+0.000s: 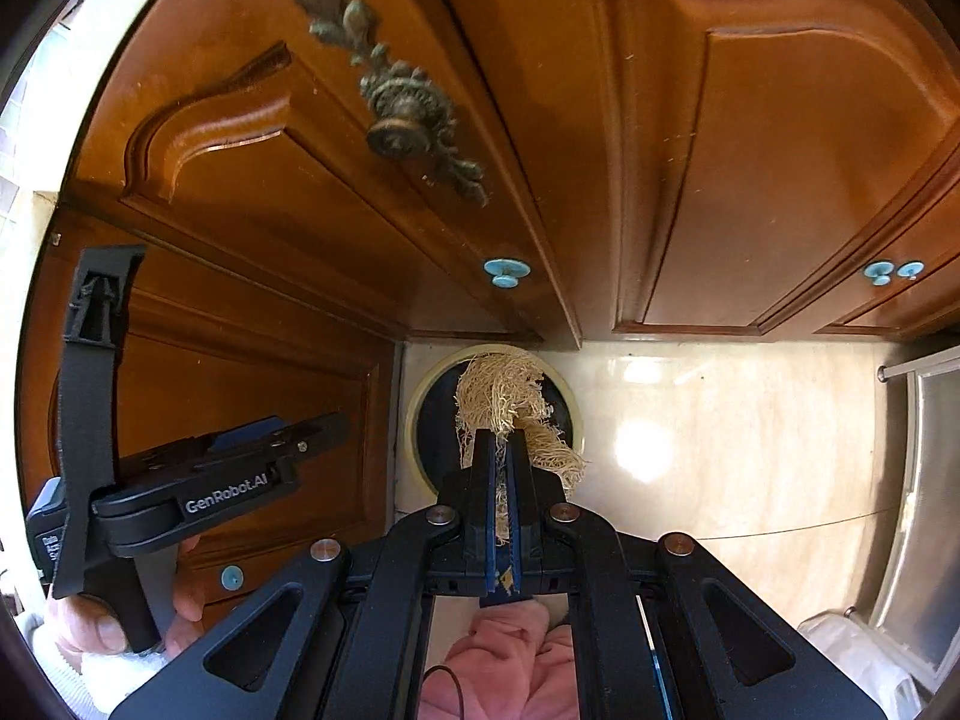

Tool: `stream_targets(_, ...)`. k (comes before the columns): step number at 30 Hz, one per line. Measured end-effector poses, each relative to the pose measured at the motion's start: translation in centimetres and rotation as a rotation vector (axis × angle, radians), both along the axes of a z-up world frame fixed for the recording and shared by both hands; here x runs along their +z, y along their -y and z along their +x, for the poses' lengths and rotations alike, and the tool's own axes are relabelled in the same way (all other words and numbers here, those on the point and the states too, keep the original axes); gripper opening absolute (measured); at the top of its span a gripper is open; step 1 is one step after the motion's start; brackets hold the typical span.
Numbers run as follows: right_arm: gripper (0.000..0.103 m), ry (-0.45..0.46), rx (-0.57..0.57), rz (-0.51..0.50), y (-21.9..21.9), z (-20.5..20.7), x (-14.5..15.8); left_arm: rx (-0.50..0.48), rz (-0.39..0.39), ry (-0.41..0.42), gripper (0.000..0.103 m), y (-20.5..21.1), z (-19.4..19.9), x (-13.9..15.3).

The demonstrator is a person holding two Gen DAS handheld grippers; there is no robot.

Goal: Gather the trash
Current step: 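Open the left tool dropping the red bag while the right tool releases the loofah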

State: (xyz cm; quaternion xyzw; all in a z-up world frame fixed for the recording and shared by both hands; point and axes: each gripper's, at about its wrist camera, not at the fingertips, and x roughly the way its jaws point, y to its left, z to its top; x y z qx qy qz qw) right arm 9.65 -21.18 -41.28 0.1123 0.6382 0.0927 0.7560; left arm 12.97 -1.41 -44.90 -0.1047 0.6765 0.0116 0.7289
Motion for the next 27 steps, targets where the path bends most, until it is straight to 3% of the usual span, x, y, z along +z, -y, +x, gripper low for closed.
stream_targets(8,0.003,-0.036,0.029,0.027,-2.6,0.6,-3.3,0.083,0.01,0.02,0.054,-2.8,-1.0,0.4)
stream_targets(16,0.004,-0.098,0.075,0.016,-5.6,2.0,-8.8,0.127,0.023,0.035,0.054,-5.3,-1.7,0.6)
stream_targets(18,0.009,-0.119,0.09,0.01,-6.4,2.3,-10.1,0.134,0.021,0.035,0.054,-5.8,-2.0,0.6)
stream_targets(22,0.037,-0.152,0.083,0.024,-6.9,2.5,-11.1,0.144,0.012,0.041,0.054,-6.5,-2.4,1.4)
stream_targets(27,0.038,-0.108,0.106,0.033,-7.5,1.8,-8.7,0.15,-0.001,0.064,0.054,-6.8,-2.5,3.3)
